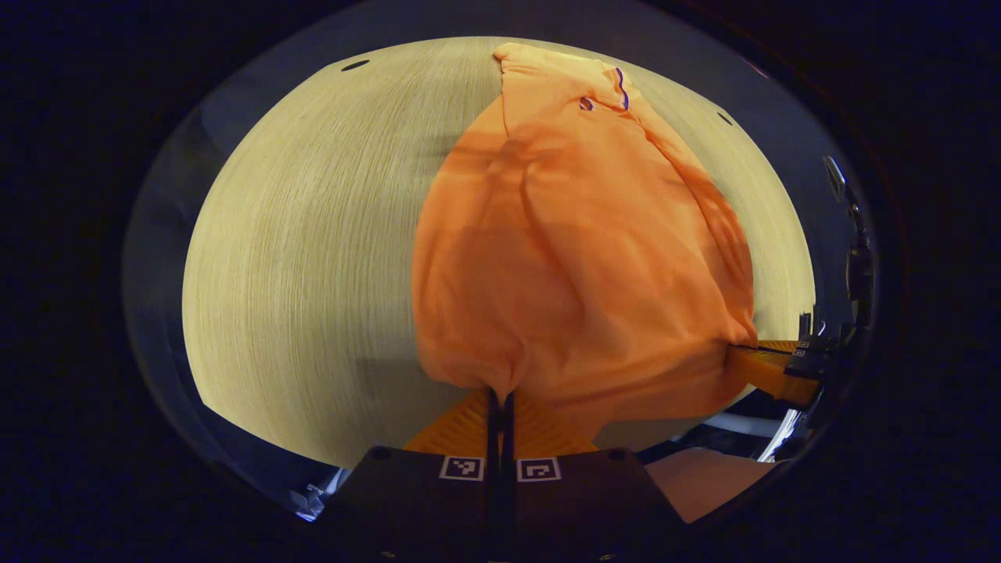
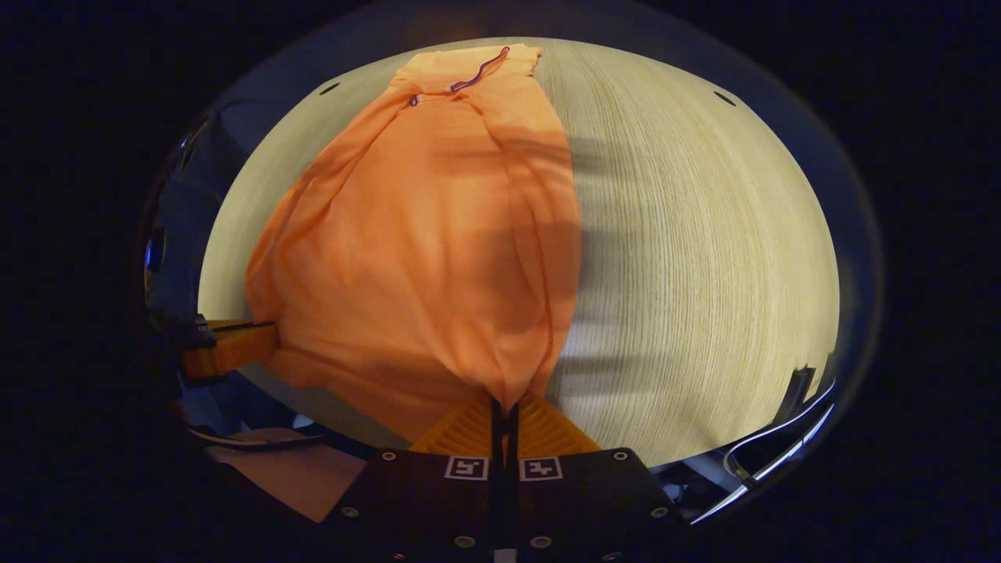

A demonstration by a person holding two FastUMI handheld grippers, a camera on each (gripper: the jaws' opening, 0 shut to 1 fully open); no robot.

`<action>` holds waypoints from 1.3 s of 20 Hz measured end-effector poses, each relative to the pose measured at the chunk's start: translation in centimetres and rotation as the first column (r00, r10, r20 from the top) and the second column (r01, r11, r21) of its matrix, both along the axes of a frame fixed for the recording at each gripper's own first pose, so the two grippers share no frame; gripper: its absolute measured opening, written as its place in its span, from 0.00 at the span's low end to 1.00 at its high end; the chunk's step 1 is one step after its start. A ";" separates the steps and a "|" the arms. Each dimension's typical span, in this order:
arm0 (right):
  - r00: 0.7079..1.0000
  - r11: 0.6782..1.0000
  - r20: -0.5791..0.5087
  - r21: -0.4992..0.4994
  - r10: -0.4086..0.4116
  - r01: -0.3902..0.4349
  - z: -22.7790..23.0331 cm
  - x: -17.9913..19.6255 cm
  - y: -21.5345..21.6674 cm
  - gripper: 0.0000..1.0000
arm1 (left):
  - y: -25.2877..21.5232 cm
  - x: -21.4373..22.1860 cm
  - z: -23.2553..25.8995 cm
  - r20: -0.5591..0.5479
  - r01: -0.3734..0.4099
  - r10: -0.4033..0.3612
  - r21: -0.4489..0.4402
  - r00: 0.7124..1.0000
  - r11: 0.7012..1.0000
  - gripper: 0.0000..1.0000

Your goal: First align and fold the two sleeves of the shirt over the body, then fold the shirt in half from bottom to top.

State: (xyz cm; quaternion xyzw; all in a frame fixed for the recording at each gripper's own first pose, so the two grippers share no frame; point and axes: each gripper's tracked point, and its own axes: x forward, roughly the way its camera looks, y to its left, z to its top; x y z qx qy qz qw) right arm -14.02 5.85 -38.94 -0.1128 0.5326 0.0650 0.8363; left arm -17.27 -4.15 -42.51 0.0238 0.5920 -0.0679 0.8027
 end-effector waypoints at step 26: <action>0.932 0.991 0.361 0.121 0.008 -0.055 17.9 18.2 3.7 0.00 | -4.1 18.7 12.1 0.397 0.083 -0.052 -0.063 0.916 0.995 0.01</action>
